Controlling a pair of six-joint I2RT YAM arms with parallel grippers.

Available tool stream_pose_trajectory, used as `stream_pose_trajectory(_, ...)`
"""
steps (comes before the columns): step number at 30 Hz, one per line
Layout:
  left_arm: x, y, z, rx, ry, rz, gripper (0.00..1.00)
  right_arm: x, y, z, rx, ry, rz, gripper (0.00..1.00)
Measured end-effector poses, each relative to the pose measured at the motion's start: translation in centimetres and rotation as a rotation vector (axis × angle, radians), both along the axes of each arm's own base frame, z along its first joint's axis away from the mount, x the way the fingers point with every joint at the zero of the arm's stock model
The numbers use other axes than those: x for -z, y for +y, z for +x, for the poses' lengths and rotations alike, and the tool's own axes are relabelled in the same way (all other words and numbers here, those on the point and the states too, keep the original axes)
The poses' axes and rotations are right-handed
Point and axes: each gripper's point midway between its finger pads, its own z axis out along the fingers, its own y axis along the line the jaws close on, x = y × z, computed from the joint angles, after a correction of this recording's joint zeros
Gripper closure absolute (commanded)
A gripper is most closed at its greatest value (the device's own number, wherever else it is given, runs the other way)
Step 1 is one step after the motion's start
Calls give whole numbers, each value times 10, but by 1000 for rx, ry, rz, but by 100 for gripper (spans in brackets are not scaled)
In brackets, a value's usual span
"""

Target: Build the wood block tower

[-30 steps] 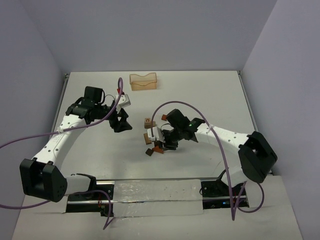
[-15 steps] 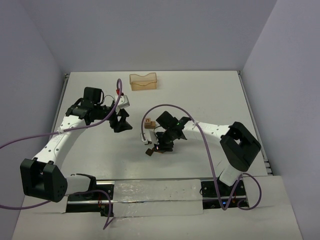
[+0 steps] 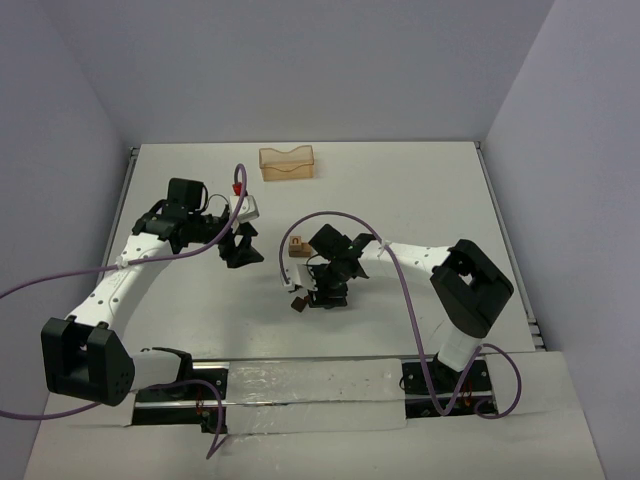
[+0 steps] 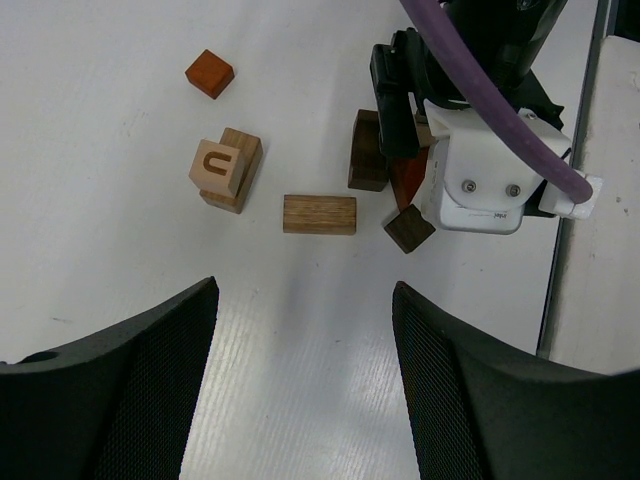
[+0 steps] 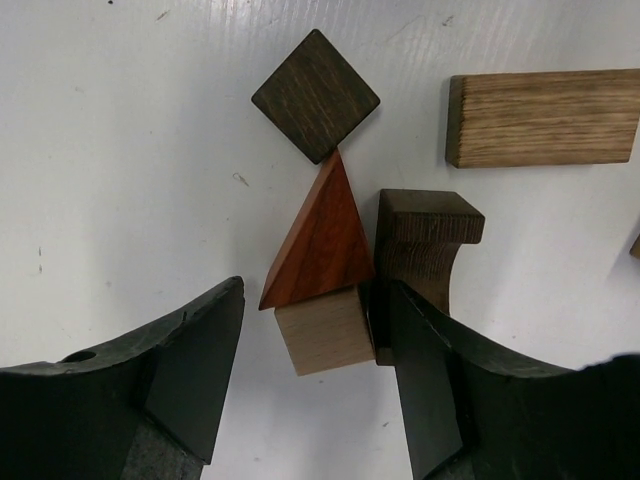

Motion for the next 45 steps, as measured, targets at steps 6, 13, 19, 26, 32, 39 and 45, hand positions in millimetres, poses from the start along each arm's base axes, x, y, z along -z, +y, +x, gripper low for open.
stream_pose_trajectory(6, 0, 0, 0, 0, 0, -1, 23, 2, -3, -1, -4, -3, -8, 37)
stream_pose_trajectory(13, -1, 0, 0, 2, 0, -4, 23, 2, -7, -1, -14, -22, -17, 42)
stream_pose_trajectory(19, -2, -1, 1, 3, -6, -7, 23, 3, -9, 1, -17, -33, -24, 46)
stream_pose_trajectory(26, -3, -2, 3, 0, -13, -12, 23, 3, -13, 4, -19, -58, -39, 67)
stream_pose_trajectory(32, -4, -2, 5, -5, -17, -18, 23, -1, -15, 6, -13, -77, -42, 77)
stream_pose_trajectory(39, -5, -4, 9, -21, -19, -32, 23, -34, -11, 18, 35, -105, 36, 80)
stream_pose_trajectory(45, -5, -3, 17, -53, 7, -58, 20, -75, -1, 51, 89, -164, 129, 81)
